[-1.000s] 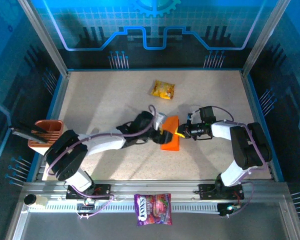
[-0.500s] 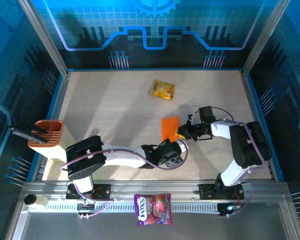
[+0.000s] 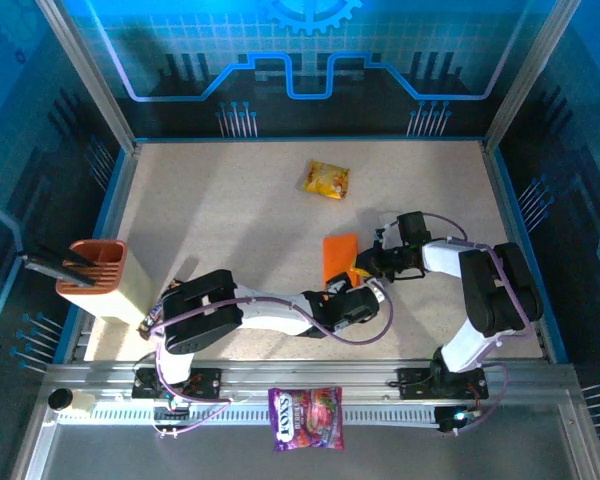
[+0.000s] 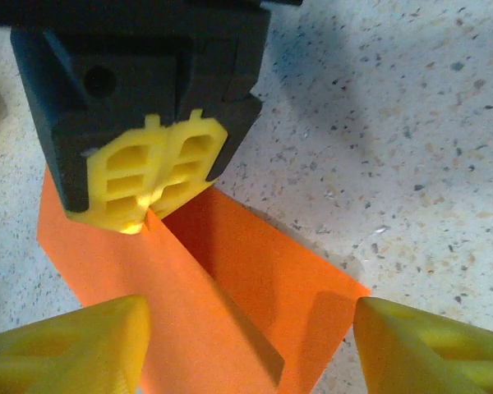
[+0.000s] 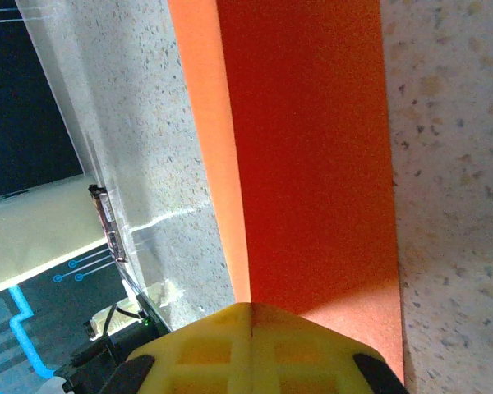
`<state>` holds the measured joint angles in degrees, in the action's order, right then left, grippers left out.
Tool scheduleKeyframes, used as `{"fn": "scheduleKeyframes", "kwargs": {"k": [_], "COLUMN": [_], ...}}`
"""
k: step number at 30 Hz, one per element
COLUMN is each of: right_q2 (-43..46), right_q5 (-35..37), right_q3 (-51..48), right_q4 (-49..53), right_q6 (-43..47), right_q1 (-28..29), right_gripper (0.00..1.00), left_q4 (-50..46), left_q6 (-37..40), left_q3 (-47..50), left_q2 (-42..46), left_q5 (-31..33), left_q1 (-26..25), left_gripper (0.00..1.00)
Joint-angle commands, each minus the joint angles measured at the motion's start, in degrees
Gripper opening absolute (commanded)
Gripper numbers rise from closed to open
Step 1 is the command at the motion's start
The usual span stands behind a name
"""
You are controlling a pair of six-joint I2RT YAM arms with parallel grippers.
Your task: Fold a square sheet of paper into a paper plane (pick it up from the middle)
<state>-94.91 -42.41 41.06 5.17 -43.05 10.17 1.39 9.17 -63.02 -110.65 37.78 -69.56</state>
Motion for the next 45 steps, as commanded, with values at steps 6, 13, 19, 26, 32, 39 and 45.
{"fn": "scheduleKeyframes", "kwargs": {"k": [6,13,19,26,32,39,45], "right_q2": [0.56,0.41,0.45,0.46,1.72,10.42,18.03], "right_q5": [0.03,0.31,0.4,0.49,1.41,8.55,11.99], "right_q3": [1.21,0.87,0.83,1.02,0.5,-2.19,-6.35], "right_q4": [1.95,1.84,1.71,1.86,1.98,8.8,11.13], "right_q6": [1.13,1.12,0.9,0.82,0.42,2.56,5.32], "right_q1": [0.6,0.47,0.5,0.38,0.22,-5.94,-13.59], "right_gripper": [0.05,0.06,0.07,0.07,0.17,0.42,0.43], "left_q4": [-0.65,-0.6,-0.96,-1.31,-1.07,-3.58,-3.02], "left_q6": [0.41,0.01,-1.23,-2.7,-4.39,-13.73,-23.97], "left_q3": [-0.61,1.48,1.63,1.42,1.72,2.03,1.3], "left_q2": [-0.23,1.31,1.64,1.82,2.18,5.3,6.33], "left_q5": [3.99,3.06,2.51,1.81,0.69,-13.45,-39.62], "left_q1": [-0.29,-0.39,-0.47,-0.49,-0.4,4.97,13.82], "left_gripper": [0.5,0.29,0.3,0.2,0.0,0.0,0.01]}}
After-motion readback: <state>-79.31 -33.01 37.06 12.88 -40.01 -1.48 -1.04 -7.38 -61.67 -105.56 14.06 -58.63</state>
